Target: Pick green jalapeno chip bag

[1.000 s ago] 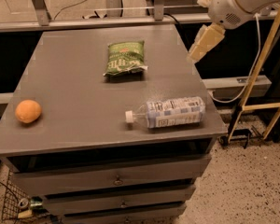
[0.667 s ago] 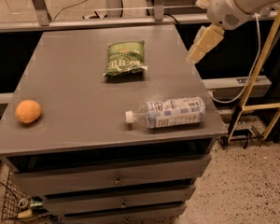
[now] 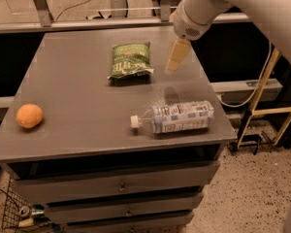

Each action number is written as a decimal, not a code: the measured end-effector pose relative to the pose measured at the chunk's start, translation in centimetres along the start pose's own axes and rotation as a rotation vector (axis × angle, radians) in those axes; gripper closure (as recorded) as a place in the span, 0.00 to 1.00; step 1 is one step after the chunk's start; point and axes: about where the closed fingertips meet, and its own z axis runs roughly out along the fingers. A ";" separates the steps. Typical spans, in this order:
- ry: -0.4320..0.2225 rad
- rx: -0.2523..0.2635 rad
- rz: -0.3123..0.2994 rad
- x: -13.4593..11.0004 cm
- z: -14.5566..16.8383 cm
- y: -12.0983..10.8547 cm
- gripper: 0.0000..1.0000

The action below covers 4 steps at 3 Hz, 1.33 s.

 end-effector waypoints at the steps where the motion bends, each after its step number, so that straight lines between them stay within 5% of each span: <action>1: 0.089 0.027 -0.002 -1.1 3.3 -0.2 0.00; 2: 0.187 0.082 0.050 -2.2 6.2 0.8 0.00; 4: 0.238 0.109 0.103 -3.4 9.1 2.0 0.02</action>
Offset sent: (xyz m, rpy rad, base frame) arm 0.0219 0.0540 -0.0592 -0.1707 -0.0659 -0.2695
